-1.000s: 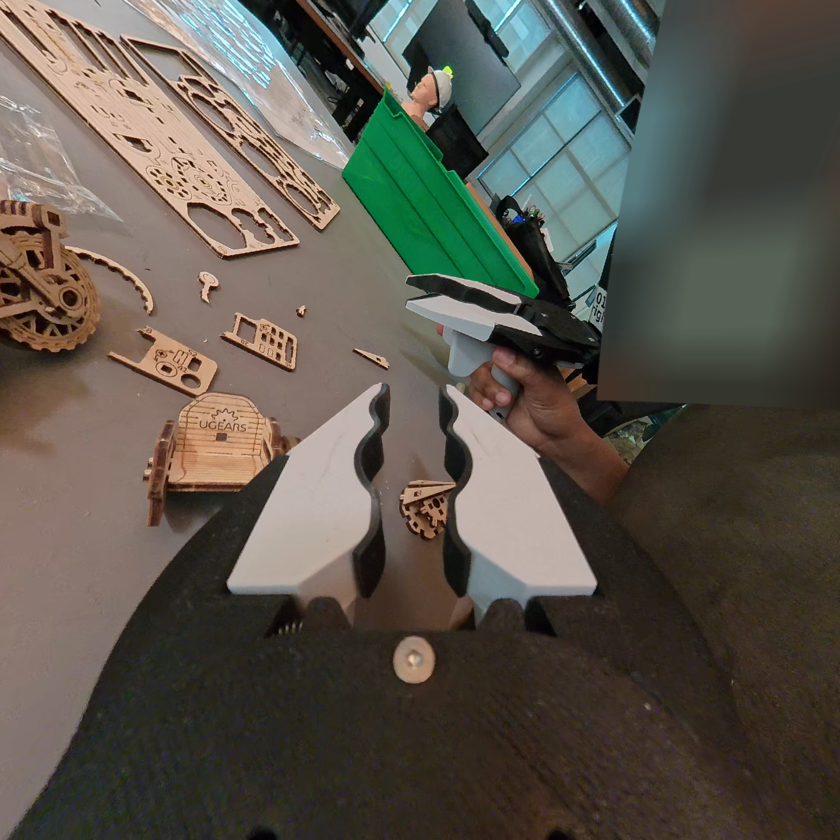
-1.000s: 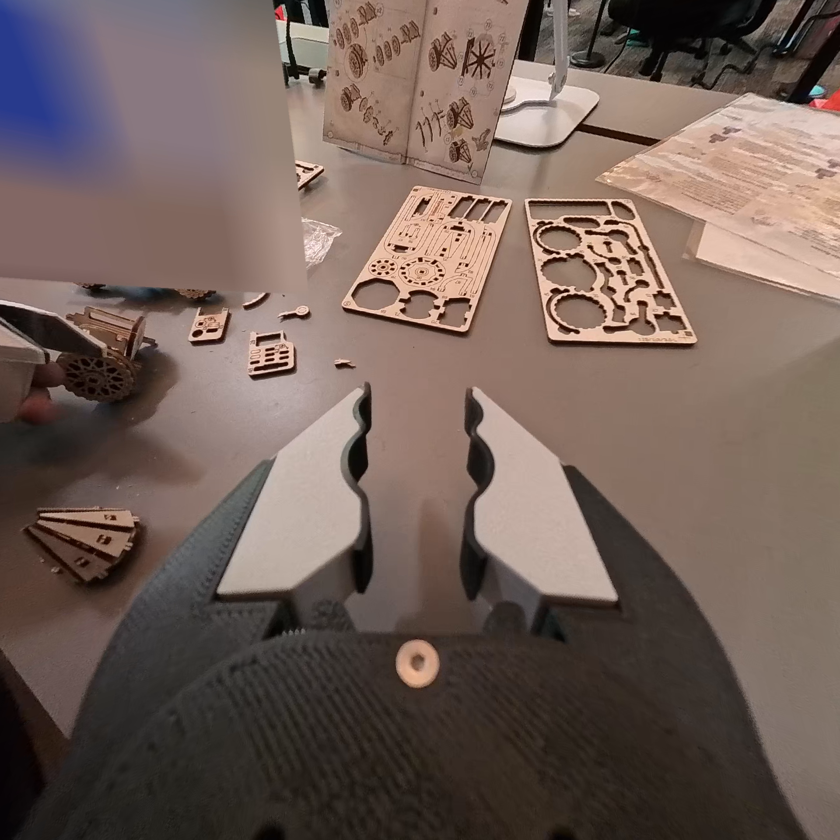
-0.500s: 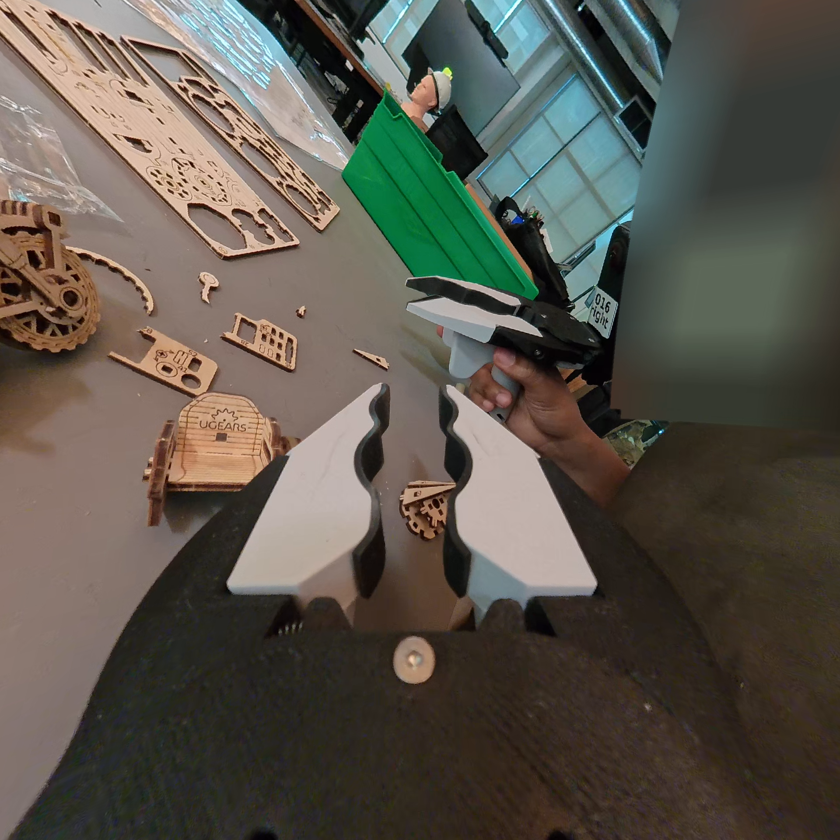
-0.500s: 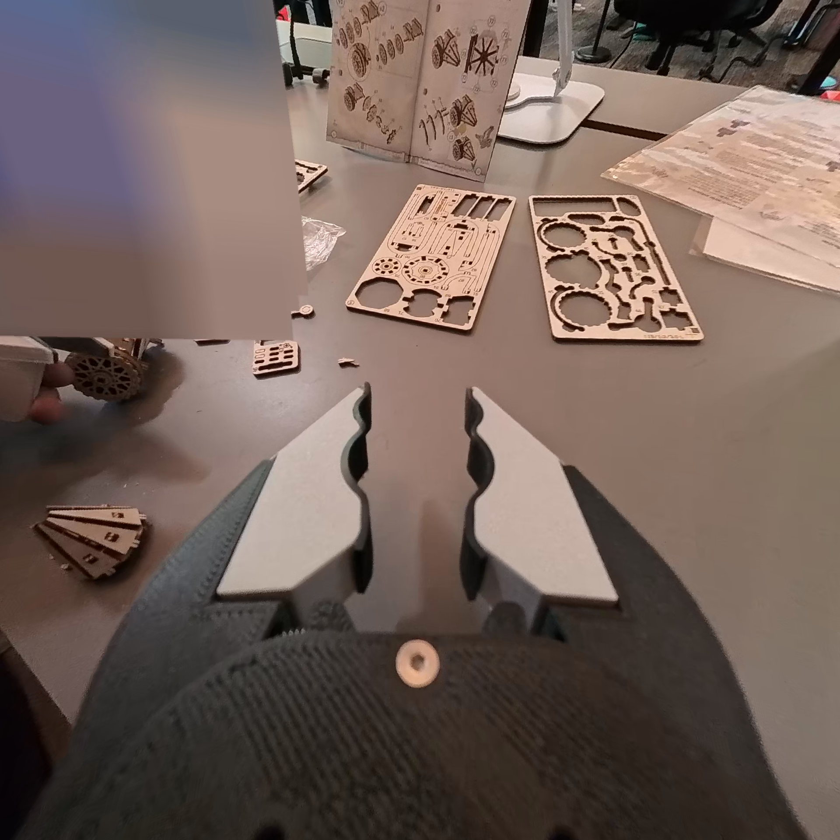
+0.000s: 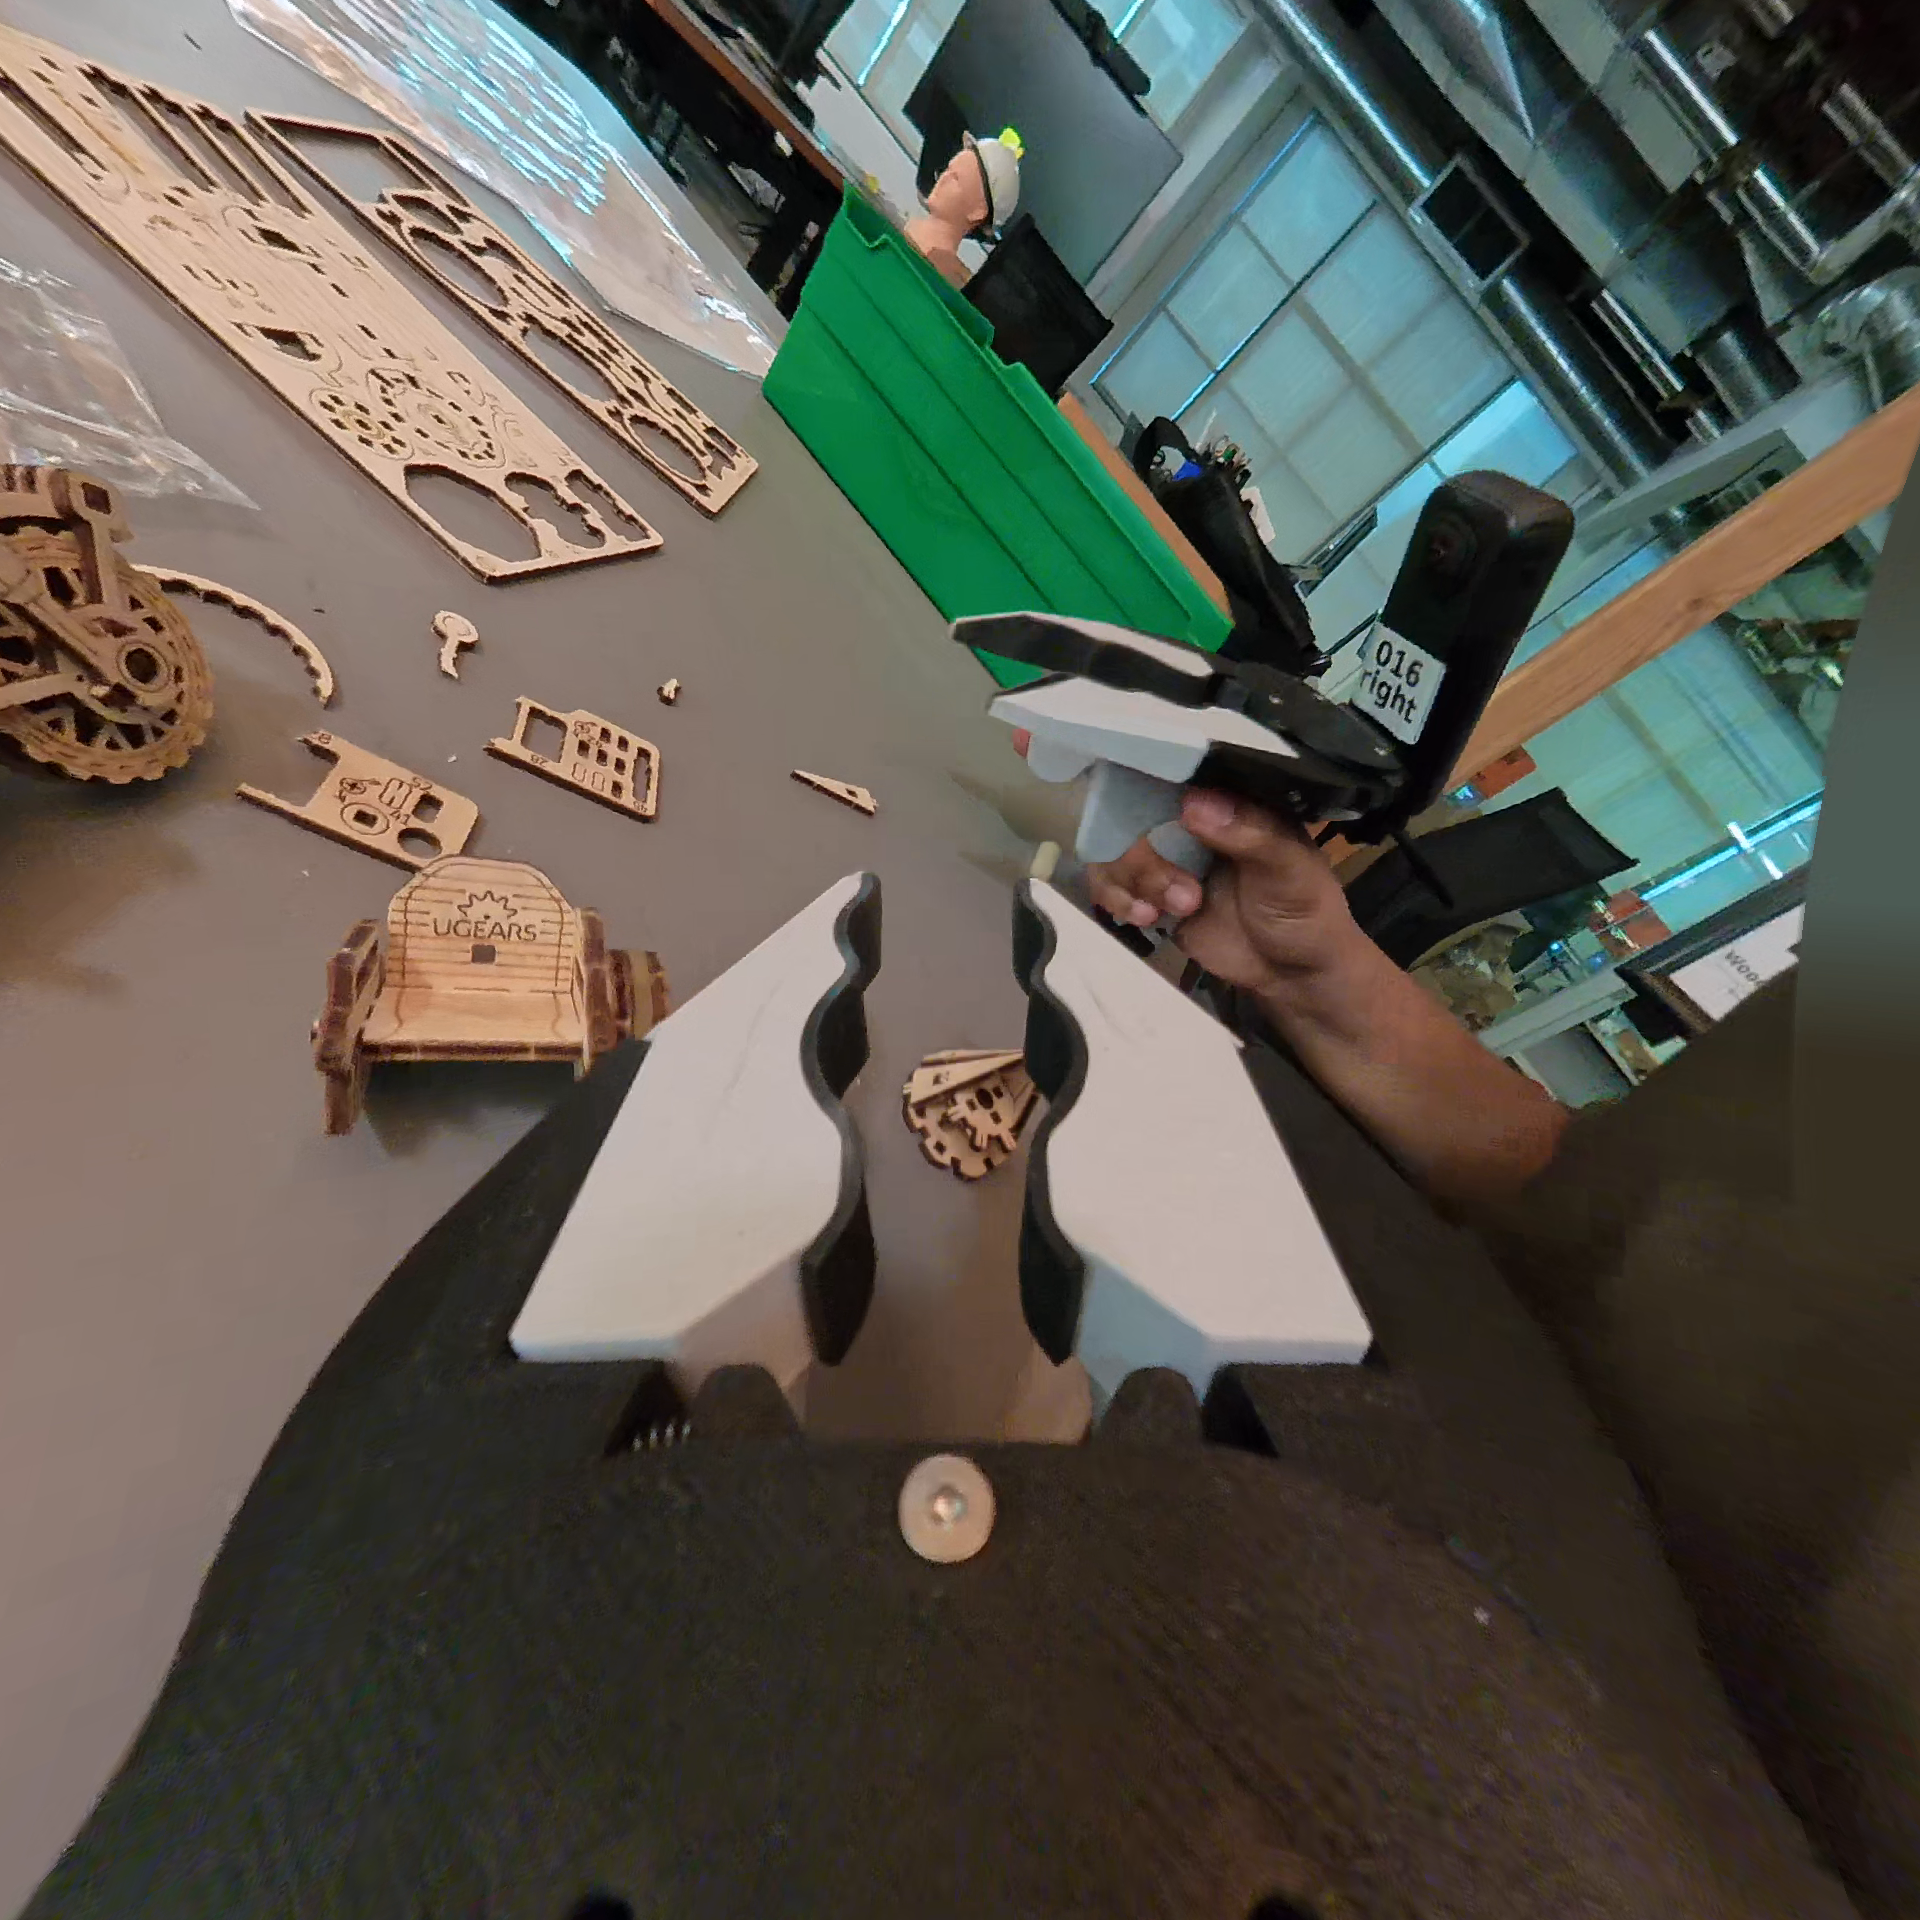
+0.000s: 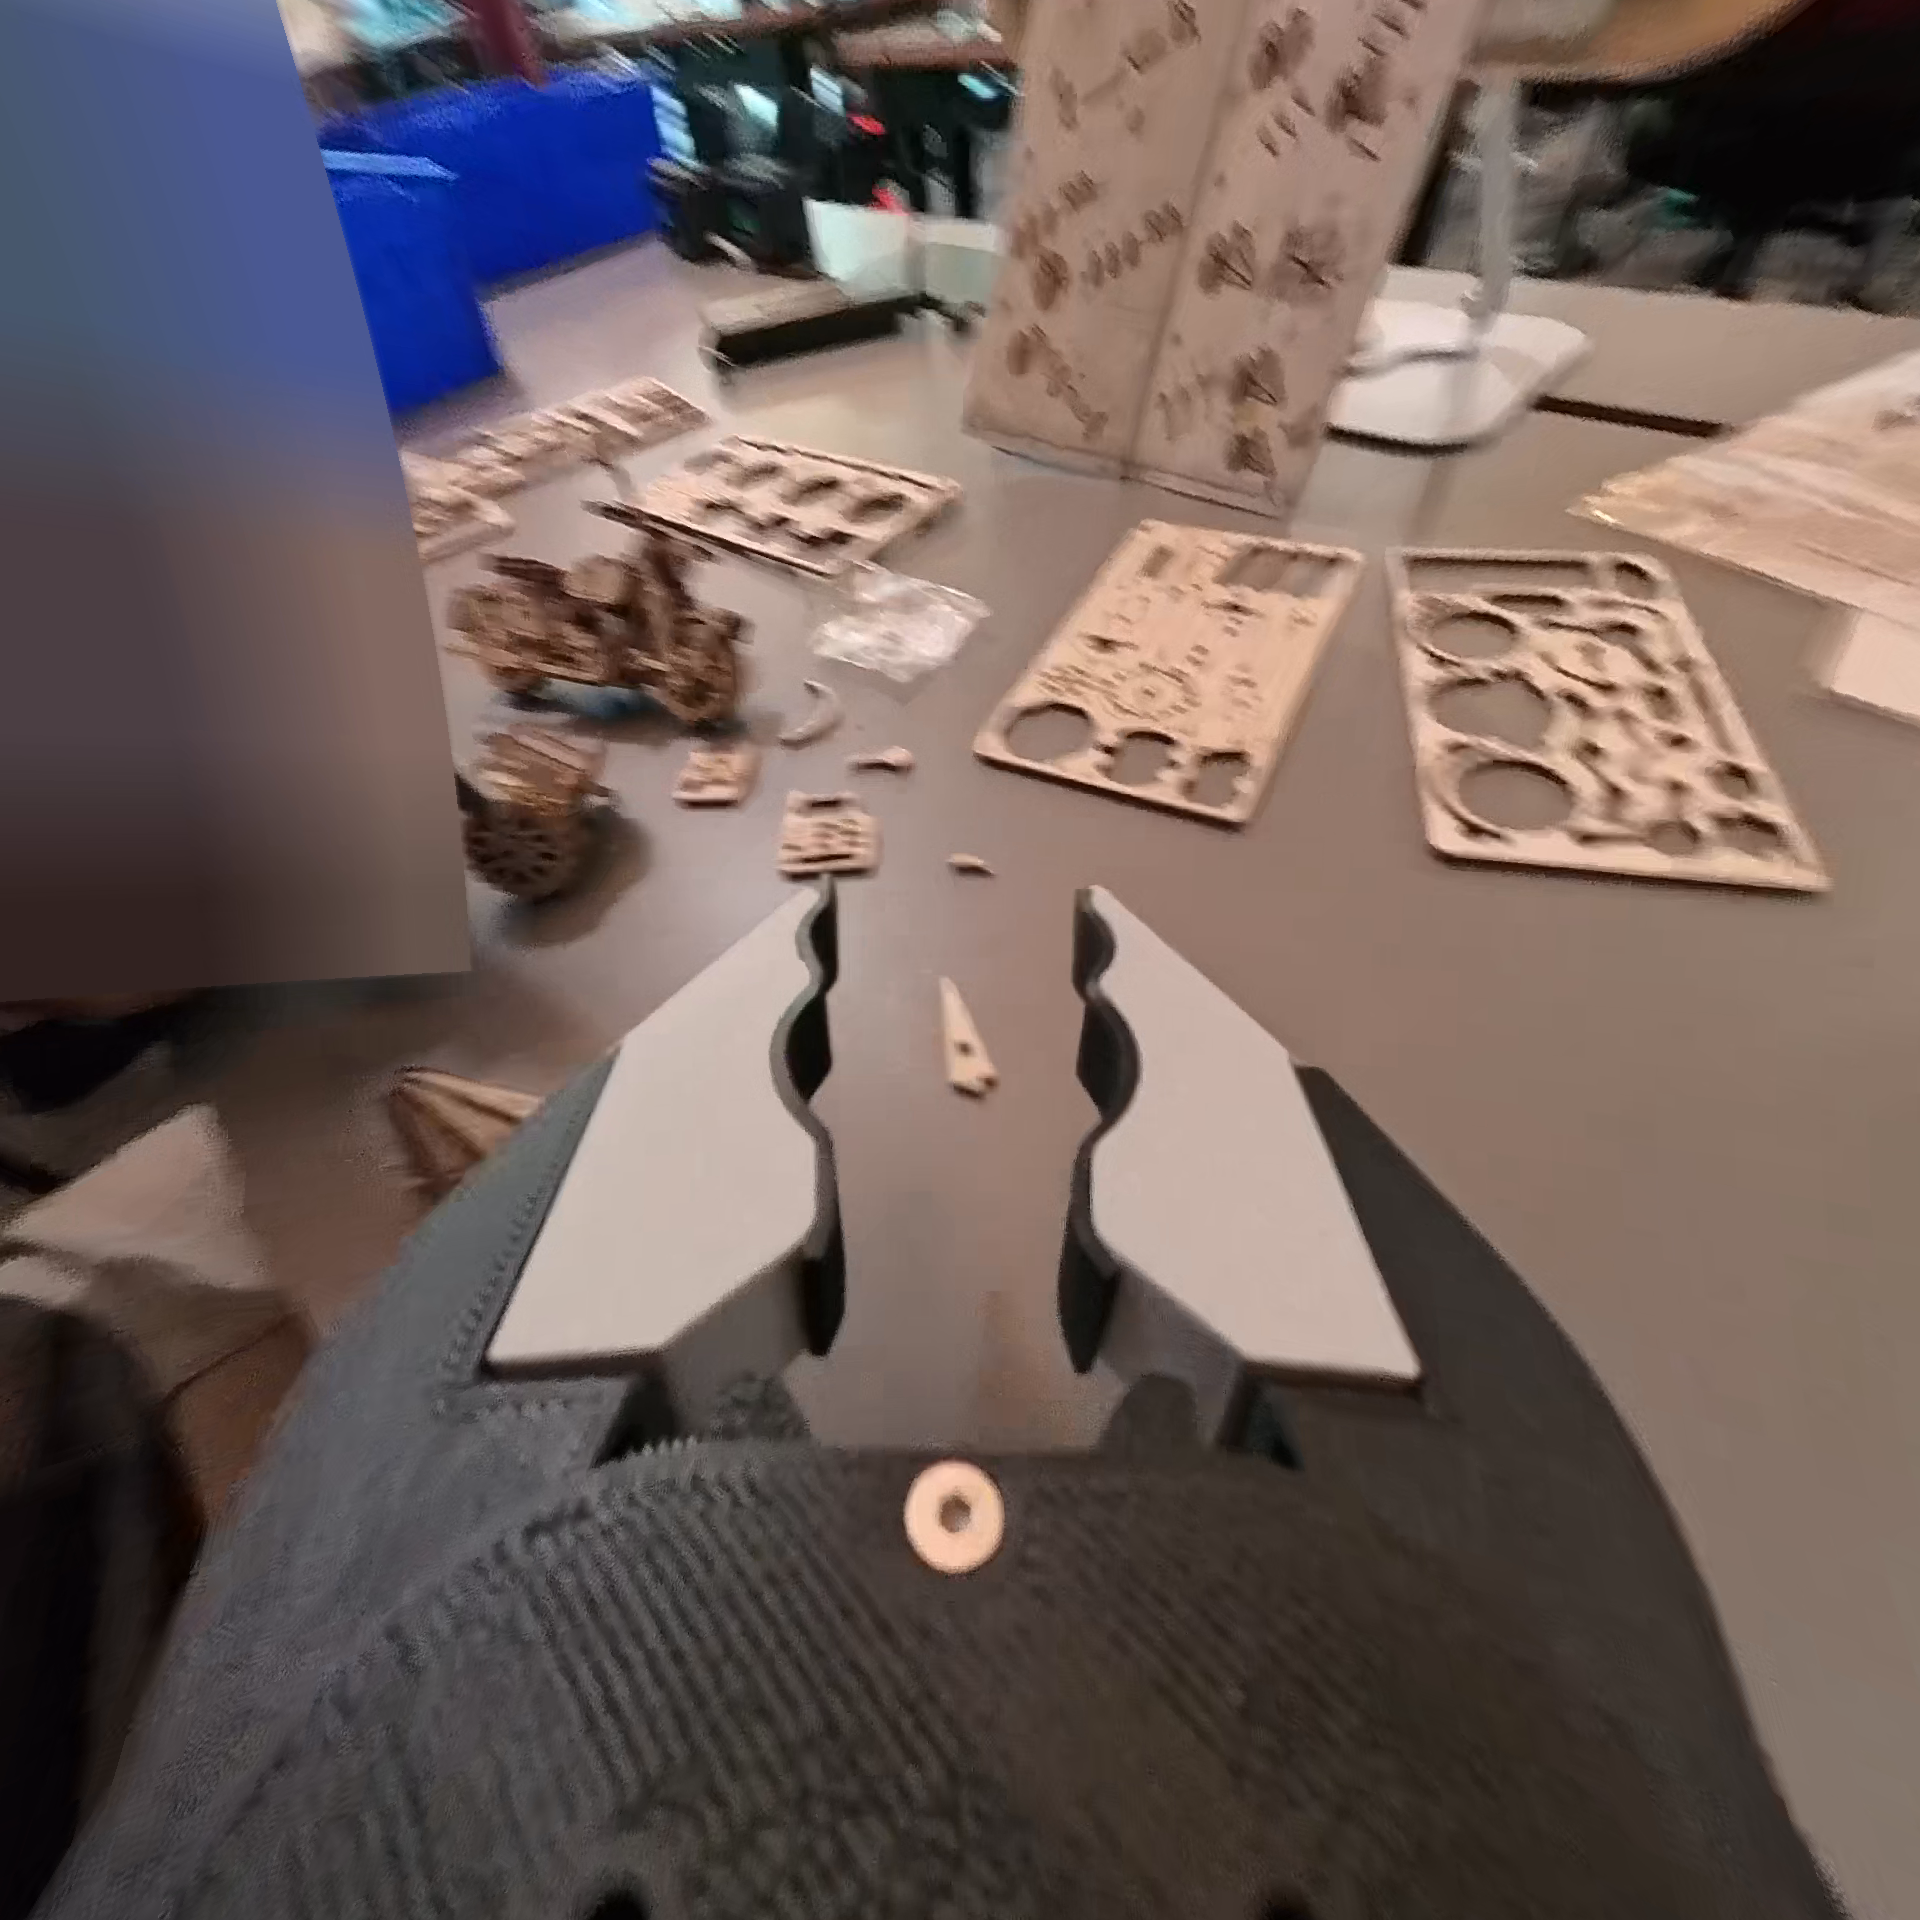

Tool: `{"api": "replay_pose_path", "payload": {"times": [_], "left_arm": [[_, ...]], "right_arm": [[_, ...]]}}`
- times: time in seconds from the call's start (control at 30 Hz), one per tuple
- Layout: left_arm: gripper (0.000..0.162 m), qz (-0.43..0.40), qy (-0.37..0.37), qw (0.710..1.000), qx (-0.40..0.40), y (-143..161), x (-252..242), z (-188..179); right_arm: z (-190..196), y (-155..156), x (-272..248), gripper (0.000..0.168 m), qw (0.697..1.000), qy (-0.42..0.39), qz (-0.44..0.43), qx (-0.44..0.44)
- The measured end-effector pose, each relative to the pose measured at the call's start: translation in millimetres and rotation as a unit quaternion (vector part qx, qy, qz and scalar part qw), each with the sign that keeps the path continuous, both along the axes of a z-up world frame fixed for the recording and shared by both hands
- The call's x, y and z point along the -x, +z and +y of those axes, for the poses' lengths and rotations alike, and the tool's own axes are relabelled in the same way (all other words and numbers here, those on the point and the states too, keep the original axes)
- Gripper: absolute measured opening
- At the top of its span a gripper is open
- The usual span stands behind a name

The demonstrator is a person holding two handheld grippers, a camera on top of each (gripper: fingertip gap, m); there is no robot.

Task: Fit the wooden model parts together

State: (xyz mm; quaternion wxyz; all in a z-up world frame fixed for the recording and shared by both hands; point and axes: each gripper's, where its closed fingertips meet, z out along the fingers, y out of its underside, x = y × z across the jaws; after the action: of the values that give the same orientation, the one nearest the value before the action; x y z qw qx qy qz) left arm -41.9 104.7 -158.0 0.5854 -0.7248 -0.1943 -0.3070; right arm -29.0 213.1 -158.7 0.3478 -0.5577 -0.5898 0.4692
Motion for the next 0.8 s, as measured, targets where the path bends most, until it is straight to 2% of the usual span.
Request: {"api": "replay_pose_path", "payload": {"times": [0.03, 0.13, 0.3, 0.43, 0.67, 0.8], "left_arm": [[0.023, 0.002, 0.002, 1.000, 0.000, 0.1, 0.5, -1.6], [0.023, 0.003, 0.009, 1.000, -0.006, 1.8, 3.5, -4.7], [0.023, 0.020, -0.001, 1.000, -0.003, 0.6, -2.2, -4.6], [0.024, 0.053, -0.022, 0.998, 0.007, -2.8, -12.6, -3.0], [0.023, 0.067, -0.036, 0.997, 0.015, -5.6, -20.0, -0.1], [0.024, 0.064, -0.037, 0.997, 0.015, -6.0, -20.4, 0.8]], "right_arm": [[-13.6, 6.4, -1.6, 0.040, 0.999, 0.038, 0.016, 0.016], [-55.8, 11.7, -10.1, 0.045, 0.989, 0.143, 0.025, 0.029], [-106.8, -16.0, -30.0, 0.049, 0.962, 0.259, -0.021, -0.080], [-116.8, -21.3, -33.3, 0.043, 0.956, 0.270, -0.022, -0.116], [-118.9, -30.2, -31.5, 0.050, 0.952, 0.286, -0.061, -0.092], [-121.5, -39.8, -31.2, 0.044, 0.947, 0.291, -0.085, -0.108]]}}
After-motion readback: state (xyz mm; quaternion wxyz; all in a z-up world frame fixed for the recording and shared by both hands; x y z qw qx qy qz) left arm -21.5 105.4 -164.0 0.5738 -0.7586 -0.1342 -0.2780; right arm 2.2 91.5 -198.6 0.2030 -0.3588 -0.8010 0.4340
